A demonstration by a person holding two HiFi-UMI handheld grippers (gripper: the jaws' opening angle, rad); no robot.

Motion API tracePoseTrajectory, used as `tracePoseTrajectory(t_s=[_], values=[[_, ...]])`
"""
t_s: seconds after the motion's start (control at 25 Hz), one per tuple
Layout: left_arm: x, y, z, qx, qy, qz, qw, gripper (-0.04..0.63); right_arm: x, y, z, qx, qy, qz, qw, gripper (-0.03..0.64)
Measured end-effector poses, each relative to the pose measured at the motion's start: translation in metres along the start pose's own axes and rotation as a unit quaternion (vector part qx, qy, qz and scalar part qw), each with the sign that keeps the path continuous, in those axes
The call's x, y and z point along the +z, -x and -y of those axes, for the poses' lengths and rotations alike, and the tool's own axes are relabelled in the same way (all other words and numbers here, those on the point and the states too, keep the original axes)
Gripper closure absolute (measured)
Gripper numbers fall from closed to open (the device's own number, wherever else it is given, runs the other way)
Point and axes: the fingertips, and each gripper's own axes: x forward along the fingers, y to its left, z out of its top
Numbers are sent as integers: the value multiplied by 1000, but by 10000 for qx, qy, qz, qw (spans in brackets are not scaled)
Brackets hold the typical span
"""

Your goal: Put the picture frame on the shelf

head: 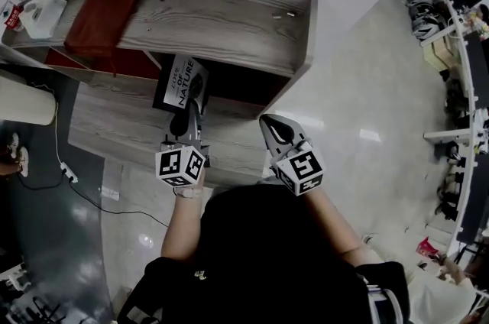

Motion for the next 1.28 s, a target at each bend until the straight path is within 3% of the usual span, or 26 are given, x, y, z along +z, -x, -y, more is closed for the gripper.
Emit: tracePoseTrajectory(t_s=[0.76, 1.28], values=[[15, -48, -10, 314, -776, 197, 9963, 551, -7, -8, -2, 8, 38, -137, 9999, 620], [18, -59, -15, 349, -951, 236, 9946, 551, -4, -11, -4, 11, 84, -144, 9999, 620]])
